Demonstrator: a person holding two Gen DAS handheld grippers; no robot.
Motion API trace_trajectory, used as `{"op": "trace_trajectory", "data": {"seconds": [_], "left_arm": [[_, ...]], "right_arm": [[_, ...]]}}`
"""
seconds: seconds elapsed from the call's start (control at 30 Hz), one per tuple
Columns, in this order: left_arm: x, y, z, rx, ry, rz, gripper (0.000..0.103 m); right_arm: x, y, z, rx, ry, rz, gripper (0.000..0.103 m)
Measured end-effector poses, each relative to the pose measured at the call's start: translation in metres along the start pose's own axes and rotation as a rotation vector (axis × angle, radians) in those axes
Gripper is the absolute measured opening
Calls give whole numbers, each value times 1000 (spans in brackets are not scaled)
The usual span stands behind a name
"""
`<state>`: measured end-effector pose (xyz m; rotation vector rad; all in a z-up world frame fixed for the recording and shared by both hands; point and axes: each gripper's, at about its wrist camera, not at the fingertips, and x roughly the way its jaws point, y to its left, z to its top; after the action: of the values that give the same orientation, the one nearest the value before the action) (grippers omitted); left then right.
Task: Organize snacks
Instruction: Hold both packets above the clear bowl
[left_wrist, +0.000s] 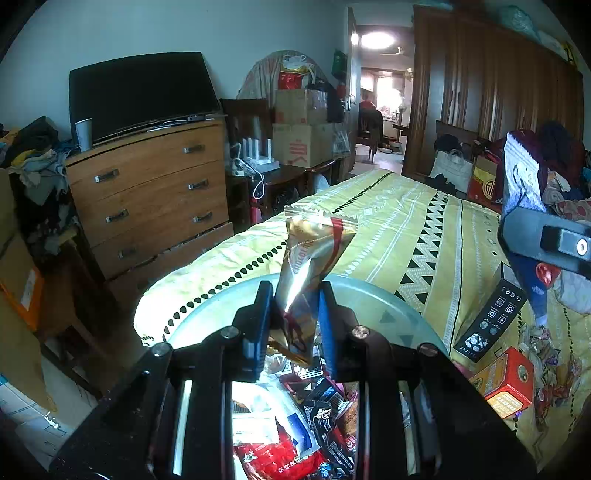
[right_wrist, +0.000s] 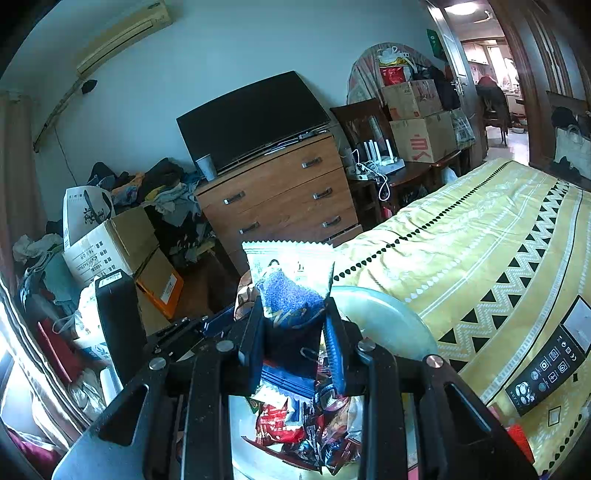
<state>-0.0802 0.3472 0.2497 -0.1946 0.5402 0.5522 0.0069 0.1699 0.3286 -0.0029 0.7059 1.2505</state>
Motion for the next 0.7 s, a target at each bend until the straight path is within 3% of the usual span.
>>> {"op": "trace_trajectory", "data": {"seconds": [0.7], "left_arm": [[5,1,-2,-3,9,-1,25]], "right_arm": [[9,4,-5,3,3,-5,32]]}}
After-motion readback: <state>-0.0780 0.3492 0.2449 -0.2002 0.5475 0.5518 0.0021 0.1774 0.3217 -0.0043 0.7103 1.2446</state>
